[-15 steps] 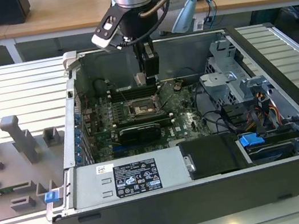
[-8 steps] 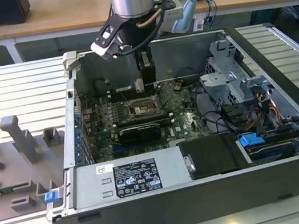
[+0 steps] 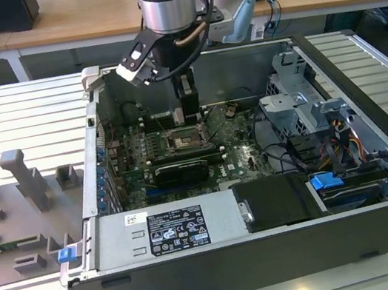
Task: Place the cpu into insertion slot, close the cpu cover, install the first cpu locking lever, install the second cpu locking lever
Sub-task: 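Place the cpu into insertion slot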
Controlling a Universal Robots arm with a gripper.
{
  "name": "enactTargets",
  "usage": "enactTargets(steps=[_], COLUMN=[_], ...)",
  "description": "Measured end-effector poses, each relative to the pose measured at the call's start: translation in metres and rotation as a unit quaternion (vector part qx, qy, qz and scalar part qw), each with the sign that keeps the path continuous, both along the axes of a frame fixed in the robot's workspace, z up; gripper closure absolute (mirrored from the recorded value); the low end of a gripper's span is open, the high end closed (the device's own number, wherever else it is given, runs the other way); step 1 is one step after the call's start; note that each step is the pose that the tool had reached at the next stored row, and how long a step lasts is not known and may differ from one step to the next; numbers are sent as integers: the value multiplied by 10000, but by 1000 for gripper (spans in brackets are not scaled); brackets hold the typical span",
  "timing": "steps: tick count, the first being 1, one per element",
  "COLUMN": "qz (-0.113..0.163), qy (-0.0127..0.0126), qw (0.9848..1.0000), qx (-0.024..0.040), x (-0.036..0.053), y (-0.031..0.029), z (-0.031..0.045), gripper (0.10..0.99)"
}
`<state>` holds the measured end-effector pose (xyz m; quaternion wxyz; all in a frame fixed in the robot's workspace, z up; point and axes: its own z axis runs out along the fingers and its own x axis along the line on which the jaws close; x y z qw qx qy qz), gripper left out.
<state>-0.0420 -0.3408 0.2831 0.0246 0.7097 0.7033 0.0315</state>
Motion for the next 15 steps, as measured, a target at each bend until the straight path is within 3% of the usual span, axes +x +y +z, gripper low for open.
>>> enactTargets(steps=[4,7,15], qz=[-1,-1,-1], qy=[0,0,0], qw=[10000,10000,10000], qx=[0,0,0], x=[-1,-2,-13], y=[0,0,4], z=[-59,-163,-320], gripper=[557,557,557])
